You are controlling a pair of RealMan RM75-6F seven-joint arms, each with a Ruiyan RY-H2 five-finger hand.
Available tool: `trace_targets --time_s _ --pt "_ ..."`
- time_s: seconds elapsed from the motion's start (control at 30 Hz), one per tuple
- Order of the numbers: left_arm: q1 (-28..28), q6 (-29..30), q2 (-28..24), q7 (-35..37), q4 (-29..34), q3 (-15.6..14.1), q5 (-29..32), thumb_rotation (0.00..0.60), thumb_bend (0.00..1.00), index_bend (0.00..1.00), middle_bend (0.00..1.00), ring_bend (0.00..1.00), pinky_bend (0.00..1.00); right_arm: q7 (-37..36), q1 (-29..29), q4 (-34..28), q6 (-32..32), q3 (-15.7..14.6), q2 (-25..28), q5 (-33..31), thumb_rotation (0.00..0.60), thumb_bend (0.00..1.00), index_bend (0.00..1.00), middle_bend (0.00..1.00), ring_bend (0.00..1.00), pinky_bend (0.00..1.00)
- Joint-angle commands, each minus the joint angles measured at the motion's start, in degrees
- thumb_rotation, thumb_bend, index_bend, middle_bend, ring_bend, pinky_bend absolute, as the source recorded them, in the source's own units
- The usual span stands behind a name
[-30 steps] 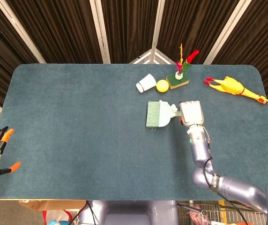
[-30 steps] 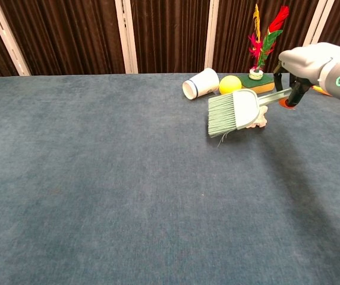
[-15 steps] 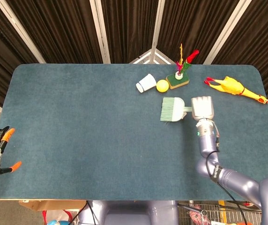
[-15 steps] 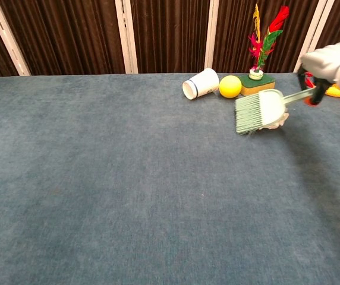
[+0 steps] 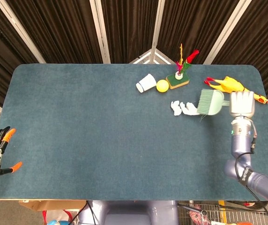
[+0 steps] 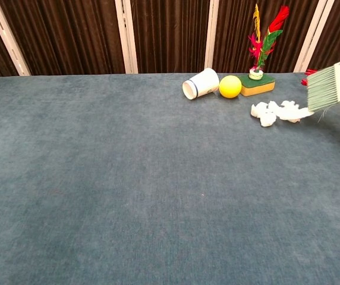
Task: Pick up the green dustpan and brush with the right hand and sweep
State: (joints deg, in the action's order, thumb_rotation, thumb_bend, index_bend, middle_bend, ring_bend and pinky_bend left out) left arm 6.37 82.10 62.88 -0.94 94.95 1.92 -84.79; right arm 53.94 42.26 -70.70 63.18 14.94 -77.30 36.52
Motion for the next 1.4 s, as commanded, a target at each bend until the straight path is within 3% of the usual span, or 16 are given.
trace_targets --time_s 0.03,0.27,0.5,0.93,1.2,1.4 --pt "0.1 -0.1 0.1 -0.3 -0.1 0.0 0.0 0.600 0.00 0.00 0.00 0.00 0.02 -0.8 -0.6 -3.6 1.6 1.1 2.3 0.4 0.600 0.60 0.76 0.94 0.98 0.85" --pt "0.4 -0.8 0.5 -1.3 0.0 0.0 0.4 0.600 0.00 0.00 0.00 0.00 0.02 -1.5 1.7 -12.7 2.4 3.4 4.1 2.0 0.600 0.60 0.76 0.94 0.98 0.85" --pt "0.4 -1.1 0.5 -1.2 0.1 0.1 1.1 0.600 0.00 0.00 0.00 0.00 0.02 -0.3 4.3 -13.0 1.4 3.3 0.1 -0.5 0.600 0.60 0.76 0.94 0.98 0.85" --pt "0.4 -1.5 0.1 0.1 -0.3 0.3 1.9 0.600 0.00 0.00 0.00 0.00 0.02 0.4 7.2 -0.9 -3.7 0.2 -9.0 -3.9 0.600 0.60 0.76 0.94 0.98 0.85" --pt "0.4 -1.6 0.0 0.0 -0.1 0.3 2.1 0.600 0.00 0.00 0.00 0.00 0.02 -0.3 6.0 5.0 -5.3 -1.6 -10.6 -4.8 0.600 0.60 0.76 0.94 0.98 0.85" --pt "0.4 -1.5 0.1 -0.3 0.1 0.2 1.9 0.600 0.00 0.00 0.00 0.00 0.02 -1.3 3.7 8.4 -4.5 -3.2 -8.2 -3.7 0.600 0.60 0.76 0.94 0.98 0.85"
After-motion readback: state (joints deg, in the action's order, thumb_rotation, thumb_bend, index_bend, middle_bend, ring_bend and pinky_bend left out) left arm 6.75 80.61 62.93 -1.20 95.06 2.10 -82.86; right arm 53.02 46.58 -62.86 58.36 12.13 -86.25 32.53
